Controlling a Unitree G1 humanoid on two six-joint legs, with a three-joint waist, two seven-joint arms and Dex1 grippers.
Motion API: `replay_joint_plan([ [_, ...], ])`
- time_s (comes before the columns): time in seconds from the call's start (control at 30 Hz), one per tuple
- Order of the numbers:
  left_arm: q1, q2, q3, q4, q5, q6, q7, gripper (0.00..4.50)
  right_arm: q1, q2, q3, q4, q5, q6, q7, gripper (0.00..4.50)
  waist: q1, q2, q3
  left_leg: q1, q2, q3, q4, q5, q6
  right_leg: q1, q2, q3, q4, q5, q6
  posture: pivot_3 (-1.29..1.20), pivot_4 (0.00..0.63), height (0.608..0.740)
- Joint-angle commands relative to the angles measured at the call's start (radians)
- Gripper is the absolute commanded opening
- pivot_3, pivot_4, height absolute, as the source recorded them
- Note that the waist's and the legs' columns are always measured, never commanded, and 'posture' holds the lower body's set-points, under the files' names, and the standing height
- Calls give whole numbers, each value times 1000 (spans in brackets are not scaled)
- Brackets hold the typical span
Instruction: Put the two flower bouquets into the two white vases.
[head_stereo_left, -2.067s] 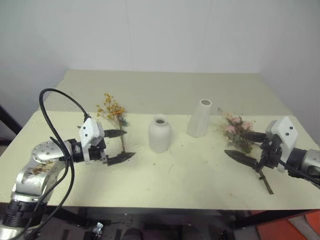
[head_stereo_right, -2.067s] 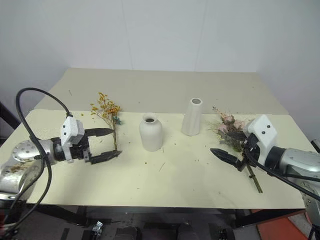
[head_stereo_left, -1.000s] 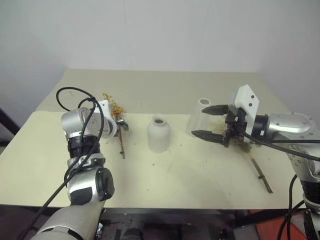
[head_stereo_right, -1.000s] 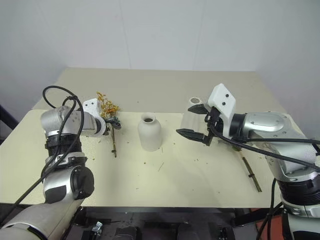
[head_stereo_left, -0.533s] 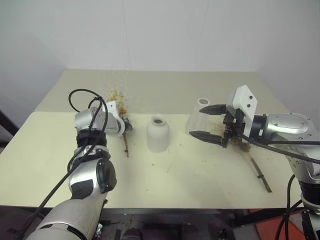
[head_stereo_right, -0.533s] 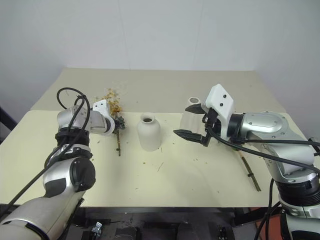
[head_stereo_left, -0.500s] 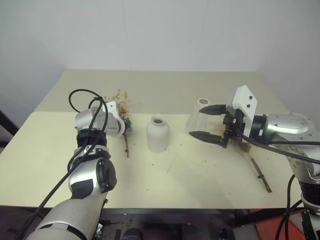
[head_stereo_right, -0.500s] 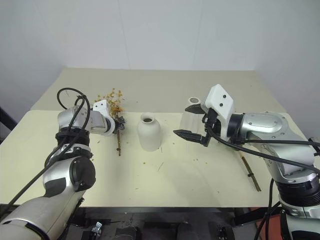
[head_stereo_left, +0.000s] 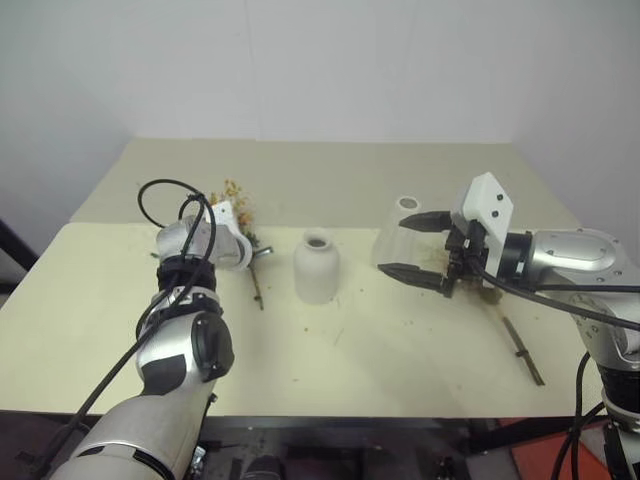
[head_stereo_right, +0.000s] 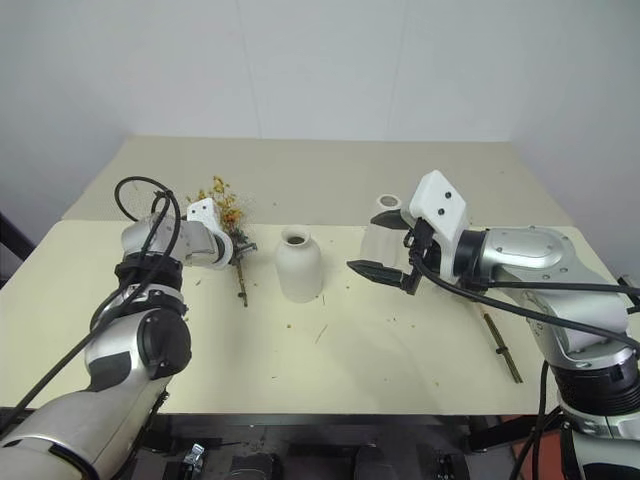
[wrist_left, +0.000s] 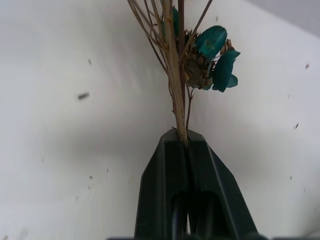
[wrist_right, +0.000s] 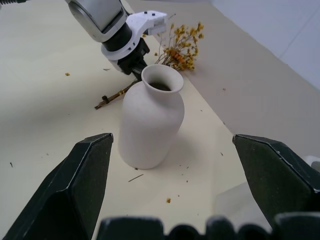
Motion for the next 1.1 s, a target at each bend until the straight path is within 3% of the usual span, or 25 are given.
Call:
replay_joint_plan([
  [0.03,63,-35,-57,-222,20,-298,-12,23,2,-5,-43,-38,7,2,-10,4500,0,0,0,-1,0,0,0,0,-1,-1,0,0,0,0,-1,0,150,740],
  [0.1,107,-36,-113,-322,39,-453,-60,23,10,-6,-49,-42,10,2,-12,4500,0,0,0,-1,0,0,-1,0,-1,-1,0,0,0,1,-1,0,150,740],
  [0.3,77,-28,-38,-399,-186,-624,-328,23,36,-3,-82,-63,8,1,-41,4500,8,0,0,-1,0,0,0,1,-2,-1,0,0,-1,2,-1,0,150,740],
  [0.4,29,-37,20,-321,-333,-746,-539,23,66,-4,-99,-82,10,3,-57,4500,10,0,0,-1,0,0,0,1,-2,0,0,0,-2,1,-1,0,150,740],
  [0.6,-72,-44,63,-100,-534,-751,-932,23,121,-1,-126,-140,26,22,-97,4500,12,0,0,-2,0,0,0,1,-2,0,0,0,-2,0,1,0,150,740],
  [0.87,-132,-31,-34,124,-478,-750,-1216,23,184,-14,-181,-205,46,62,-146,4500,8,0,0,-2,0,0,0,1,-2,0,1,0,-2,-2,6,0,150,740],
  [1.1,-98,-24,-172,150,-357,-807,-1388,23,223,-16,-214,-238,64,80,-173,4500,-2,0,0,-1,0,0,0,1,-1,0,1,0,-2,-2,6,0,150,740],
])
